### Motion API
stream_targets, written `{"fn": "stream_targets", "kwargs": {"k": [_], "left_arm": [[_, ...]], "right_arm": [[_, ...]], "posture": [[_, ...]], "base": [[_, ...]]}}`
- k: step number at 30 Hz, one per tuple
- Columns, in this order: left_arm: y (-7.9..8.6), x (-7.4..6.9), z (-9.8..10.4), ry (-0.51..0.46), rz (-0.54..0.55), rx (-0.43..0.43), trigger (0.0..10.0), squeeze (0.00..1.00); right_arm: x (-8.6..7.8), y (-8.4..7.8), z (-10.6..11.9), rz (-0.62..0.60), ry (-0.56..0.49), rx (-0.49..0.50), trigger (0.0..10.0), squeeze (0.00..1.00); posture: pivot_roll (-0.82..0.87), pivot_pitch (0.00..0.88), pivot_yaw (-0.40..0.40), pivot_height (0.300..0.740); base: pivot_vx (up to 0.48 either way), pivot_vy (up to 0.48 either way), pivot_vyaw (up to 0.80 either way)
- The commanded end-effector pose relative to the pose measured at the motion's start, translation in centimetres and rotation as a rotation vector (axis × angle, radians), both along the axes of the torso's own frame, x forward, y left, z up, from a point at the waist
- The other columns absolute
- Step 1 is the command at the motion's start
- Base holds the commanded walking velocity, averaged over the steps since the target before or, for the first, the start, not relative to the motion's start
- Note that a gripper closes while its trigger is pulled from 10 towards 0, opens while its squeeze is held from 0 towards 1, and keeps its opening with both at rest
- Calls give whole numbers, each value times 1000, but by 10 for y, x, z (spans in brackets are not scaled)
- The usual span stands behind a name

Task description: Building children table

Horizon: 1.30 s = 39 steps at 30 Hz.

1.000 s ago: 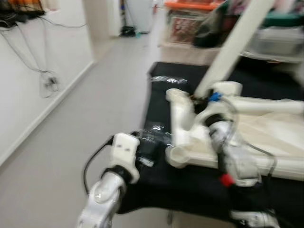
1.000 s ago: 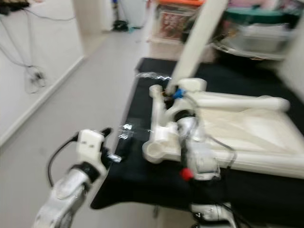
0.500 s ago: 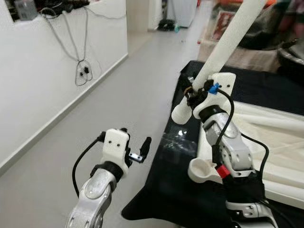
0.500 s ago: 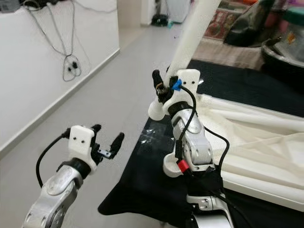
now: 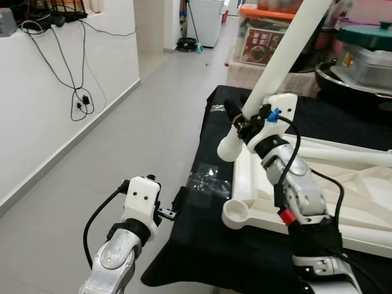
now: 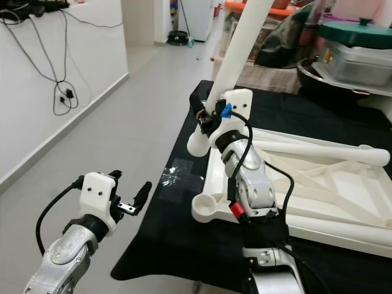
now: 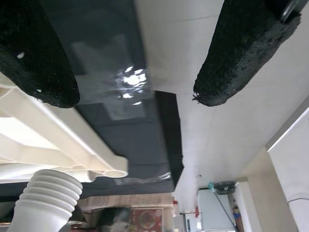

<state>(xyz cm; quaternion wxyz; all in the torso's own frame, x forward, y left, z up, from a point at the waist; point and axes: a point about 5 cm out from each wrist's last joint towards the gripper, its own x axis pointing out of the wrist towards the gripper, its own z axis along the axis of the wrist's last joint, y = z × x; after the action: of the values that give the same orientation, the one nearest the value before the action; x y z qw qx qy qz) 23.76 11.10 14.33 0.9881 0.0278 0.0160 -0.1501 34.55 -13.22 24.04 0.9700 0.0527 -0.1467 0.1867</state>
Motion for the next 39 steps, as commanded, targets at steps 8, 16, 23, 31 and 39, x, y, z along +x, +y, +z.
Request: {"fn": "stream_targets", "kwargs": {"k": [8, 16, 23, 31, 39], "left_arm": [[0, 2, -1, 7, 9, -6, 10000, 0], [3, 0, -1, 20, 43, -24, 10000, 0], [-1, -5, -6, 33, 24, -9, 10000, 0], [-4, -4, -4, 31, 36, -36, 10000, 0], [-3, -6, -4, 33, 32, -50, 10000, 0]], "right_arm": [[0, -8, 2, -6, -16, -6, 10000, 0], [-1, 5, 14, 139, -53, -12, 10000, 0], [7, 5, 19, 132, -67, -22, 10000, 0], [7, 10, 24, 157, -90, -26, 10000, 0], [15, 3, 36, 248, -121, -50, 10000, 0]], "posture": [[51, 55, -89, 740], [57, 65, -96, 740], [46, 67, -110, 740], [47, 58, -100, 740], [63, 52, -91, 740]], "base": [[0, 0, 0], [0, 0, 0], [0, 339, 0], [0, 38, 0], [0, 0, 0]]}}
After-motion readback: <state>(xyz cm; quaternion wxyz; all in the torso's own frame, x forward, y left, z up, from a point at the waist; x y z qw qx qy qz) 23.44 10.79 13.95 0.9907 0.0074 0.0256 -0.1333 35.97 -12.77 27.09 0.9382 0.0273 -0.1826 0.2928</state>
